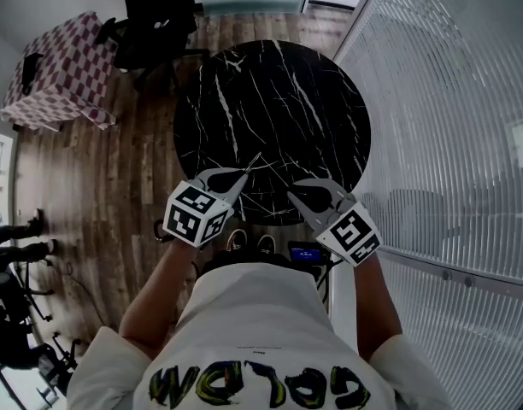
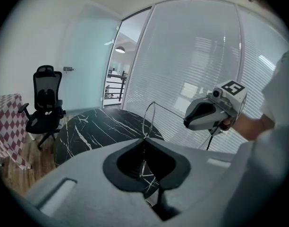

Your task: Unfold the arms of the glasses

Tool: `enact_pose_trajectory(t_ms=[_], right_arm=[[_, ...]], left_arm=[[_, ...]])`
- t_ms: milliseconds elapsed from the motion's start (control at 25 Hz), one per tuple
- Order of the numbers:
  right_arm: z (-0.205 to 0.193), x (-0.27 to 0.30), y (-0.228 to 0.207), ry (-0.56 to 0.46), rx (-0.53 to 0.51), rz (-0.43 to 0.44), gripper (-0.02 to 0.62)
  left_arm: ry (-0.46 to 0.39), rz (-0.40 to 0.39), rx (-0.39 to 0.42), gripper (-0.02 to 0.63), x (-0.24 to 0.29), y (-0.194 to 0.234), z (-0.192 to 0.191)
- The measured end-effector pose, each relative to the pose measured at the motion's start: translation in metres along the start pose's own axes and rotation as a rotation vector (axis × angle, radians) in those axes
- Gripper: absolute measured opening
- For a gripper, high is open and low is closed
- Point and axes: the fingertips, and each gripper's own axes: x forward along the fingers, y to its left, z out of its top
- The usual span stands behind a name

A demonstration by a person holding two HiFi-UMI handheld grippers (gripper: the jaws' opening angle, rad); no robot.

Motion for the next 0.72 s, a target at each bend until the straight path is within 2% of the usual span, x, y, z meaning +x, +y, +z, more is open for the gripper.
enact_pose_trajectory(t_ms=[160,520,720], right_arm=[[-0.002,0.004,0.000,0.015,-0.026,-0.034,0.014],[-0.001,0.000,-0.013,0.061,-0.178,-0.217,0.038],[0.002,-0.002,-0.019,0.063,-0.219,-0.280,0.037]], left_arm=[[0.003,0.005,-0.008,0.008,-0.003,0.000,0.002],[0.019,0.014,-0.016,0.008,-0.003,-0.001,0.001],[0.029,0.011,-0.024,0.008,-0.001,0.000,-0.001]])
